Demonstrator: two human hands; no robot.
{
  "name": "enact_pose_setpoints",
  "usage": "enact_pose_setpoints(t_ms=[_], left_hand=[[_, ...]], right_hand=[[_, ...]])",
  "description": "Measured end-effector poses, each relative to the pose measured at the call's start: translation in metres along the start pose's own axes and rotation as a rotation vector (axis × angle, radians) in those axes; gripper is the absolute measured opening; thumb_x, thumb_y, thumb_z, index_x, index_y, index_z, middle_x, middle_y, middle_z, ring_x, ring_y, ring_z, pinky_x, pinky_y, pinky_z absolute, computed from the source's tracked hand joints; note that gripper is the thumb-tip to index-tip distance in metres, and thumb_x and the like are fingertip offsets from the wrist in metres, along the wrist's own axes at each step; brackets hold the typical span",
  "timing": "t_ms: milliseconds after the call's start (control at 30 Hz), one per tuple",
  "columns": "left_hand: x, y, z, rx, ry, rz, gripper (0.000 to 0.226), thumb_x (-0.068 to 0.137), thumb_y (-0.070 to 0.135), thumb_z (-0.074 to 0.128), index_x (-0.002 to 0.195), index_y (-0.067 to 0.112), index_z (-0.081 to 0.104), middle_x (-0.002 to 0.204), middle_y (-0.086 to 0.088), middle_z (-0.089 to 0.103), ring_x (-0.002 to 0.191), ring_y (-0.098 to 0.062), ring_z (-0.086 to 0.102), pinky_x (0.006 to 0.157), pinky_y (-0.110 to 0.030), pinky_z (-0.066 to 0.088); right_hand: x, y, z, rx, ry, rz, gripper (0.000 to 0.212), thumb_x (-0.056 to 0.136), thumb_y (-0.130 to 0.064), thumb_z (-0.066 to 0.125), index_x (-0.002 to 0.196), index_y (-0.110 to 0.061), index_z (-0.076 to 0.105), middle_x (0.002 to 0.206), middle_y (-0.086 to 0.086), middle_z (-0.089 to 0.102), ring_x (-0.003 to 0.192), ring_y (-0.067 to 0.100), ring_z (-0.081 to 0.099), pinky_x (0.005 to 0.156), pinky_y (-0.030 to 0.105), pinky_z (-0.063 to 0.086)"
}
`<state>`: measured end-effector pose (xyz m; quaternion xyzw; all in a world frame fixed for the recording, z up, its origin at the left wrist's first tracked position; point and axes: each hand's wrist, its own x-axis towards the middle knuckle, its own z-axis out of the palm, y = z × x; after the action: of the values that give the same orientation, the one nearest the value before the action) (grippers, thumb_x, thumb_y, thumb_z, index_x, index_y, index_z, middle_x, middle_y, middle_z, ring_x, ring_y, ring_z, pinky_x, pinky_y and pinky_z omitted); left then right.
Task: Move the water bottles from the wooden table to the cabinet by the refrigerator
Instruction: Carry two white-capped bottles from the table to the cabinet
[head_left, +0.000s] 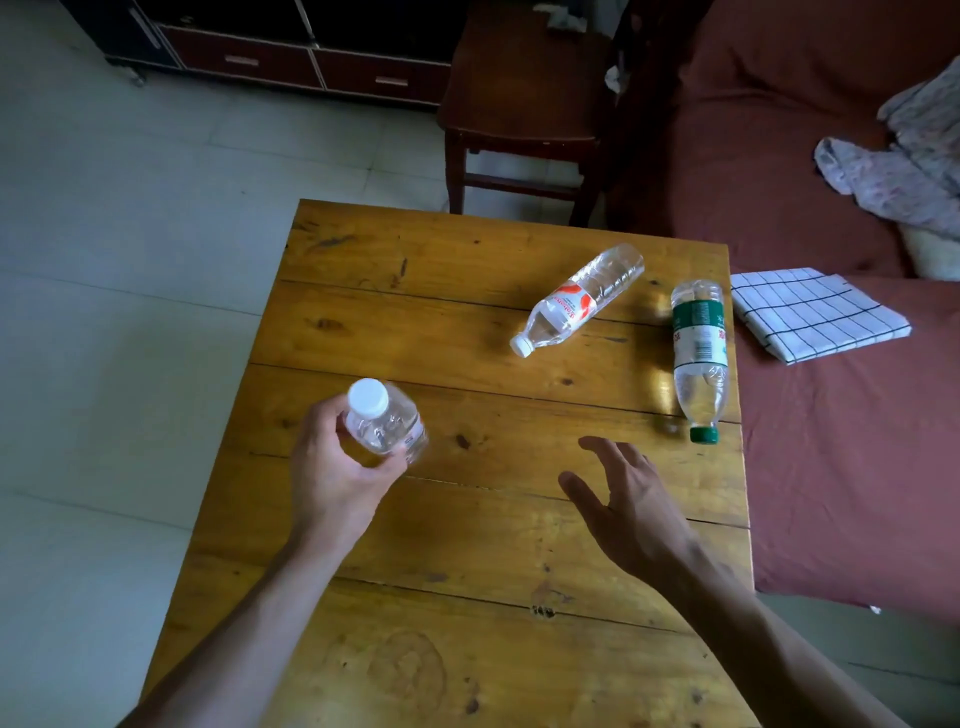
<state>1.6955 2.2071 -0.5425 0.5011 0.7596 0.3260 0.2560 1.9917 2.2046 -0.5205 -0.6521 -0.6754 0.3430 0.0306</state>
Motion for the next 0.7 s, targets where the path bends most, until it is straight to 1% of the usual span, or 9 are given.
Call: enact_pose_setpoints(t_ms=[33, 100, 200, 267, 367, 467, 567, 633, 700], left_hand=[[0.000, -0.004, -0.002, -0.013, -0.010, 0.006, 0.073, 0.064, 0.026, 0.091, 0.125, 0.024, 0.052, 0.115, 0.002, 0.059, 0.106, -0.019, 0.058, 0.078, -0.032, 0.056], [0.001, -0.008, -0.005, -0.039, -0.023, 0.013, 0.073, 0.064, 0.028, 0.091, 0.125, 0.027, 0.051, 0.115, 0.004, 0.058, 0.106, -0.016, 0.059, 0.079, -0.033, 0.057], [0.000, -0.011, -0.004, -0.067, -0.028, 0.011, 0.074, 0.065, 0.027, 0.091, 0.127, 0.026, 0.051, 0.115, 0.005, 0.058, 0.105, -0.012, 0.057, 0.075, -0.023, 0.052], [0.001, -0.012, -0.003, -0.074, -0.020, 0.032, 0.073, 0.064, 0.026, 0.092, 0.124, 0.028, 0.051, 0.112, 0.007, 0.058, 0.102, -0.009, 0.057, 0.074, -0.018, 0.050], [0.003, -0.017, -0.001, -0.071, -0.019, 0.044, 0.069, 0.062, 0.027, 0.092, 0.118, 0.034, 0.051, 0.107, 0.008, 0.059, 0.095, -0.005, 0.056, 0.075, -0.008, 0.048], [0.002, -0.022, 0.002, -0.045, -0.017, 0.026, 0.072, 0.061, 0.025, 0.093, 0.121, 0.026, 0.054, 0.106, 0.010, 0.057, 0.093, -0.004, 0.052, 0.075, -0.003, 0.044], [0.006, -0.021, 0.003, -0.027, -0.033, 0.056, 0.069, 0.061, 0.019, 0.093, 0.120, 0.017, 0.057, 0.106, 0.004, 0.060, 0.095, -0.013, 0.057, 0.070, -0.006, 0.046], [0.013, -0.022, 0.002, -0.048, -0.063, 0.092, 0.067, 0.062, 0.016, 0.093, 0.119, 0.014, 0.059, 0.106, 0.000, 0.063, 0.096, -0.017, 0.061, 0.072, -0.010, 0.048], [0.022, -0.023, 0.001, -0.058, -0.104, 0.141, 0.065, 0.062, 0.016, 0.092, 0.119, 0.010, 0.061, 0.107, -0.001, 0.064, 0.098, -0.017, 0.062, 0.075, -0.015, 0.051]], right_hand=[[0.001, -0.002, 0.003, 0.001, 0.000, -0.002, 0.085, 0.084, -0.079, 0.023, 0.144, -0.021, 0.039, 0.144, 0.009, 0.046, 0.128, 0.023, 0.043, 0.098, 0.040, 0.045], [0.006, -0.003, 0.010, -0.002, 0.000, -0.012, 0.086, 0.081, -0.079, 0.021, 0.143, -0.022, 0.040, 0.143, 0.008, 0.048, 0.127, 0.023, 0.044, 0.098, 0.040, 0.046], [0.016, -0.007, 0.019, -0.024, 0.014, -0.055, 0.078, 0.086, -0.076, 0.024, 0.142, -0.025, 0.039, 0.140, 0.004, 0.050, 0.124, 0.019, 0.046, 0.098, 0.038, 0.047], [0.024, -0.012, 0.021, -0.027, 0.036, -0.081, 0.071, 0.089, -0.071, 0.029, 0.141, -0.025, 0.041, 0.138, 0.001, 0.050, 0.123, 0.017, 0.047, 0.097, 0.036, 0.047], [0.042, -0.018, 0.022, -0.024, 0.079, -0.131, 0.058, 0.094, -0.059, 0.038, 0.139, -0.022, 0.044, 0.136, 0.001, 0.052, 0.120, 0.017, 0.049, 0.097, 0.037, 0.048], [0.066, -0.024, 0.022, -0.056, 0.101, -0.182, 0.049, 0.095, -0.042, 0.051, 0.139, -0.023, 0.045, 0.137, 0.002, 0.050, 0.122, 0.019, 0.046, 0.101, 0.036, 0.044], [0.095, -0.026, 0.020, -0.072, 0.126, -0.170, 0.050, 0.090, -0.029, 0.063, 0.137, -0.021, 0.048, 0.136, 0.005, 0.051, 0.121, 0.023, 0.045, 0.101, 0.036, 0.042], [0.113, -0.025, 0.020, -0.086, 0.170, -0.172, 0.051, 0.086, -0.023, 0.067, 0.134, -0.017, 0.052, 0.133, 0.008, 0.054, 0.117, 0.027, 0.048, 0.098, 0.040, 0.044], [0.128, -0.024, 0.020, -0.126, 0.224, -0.182, 0.052, 0.081, -0.017, 0.070, 0.131, -0.014, 0.054, 0.130, 0.011, 0.056, 0.115, 0.030, 0.049, 0.096, 0.044, 0.046]])
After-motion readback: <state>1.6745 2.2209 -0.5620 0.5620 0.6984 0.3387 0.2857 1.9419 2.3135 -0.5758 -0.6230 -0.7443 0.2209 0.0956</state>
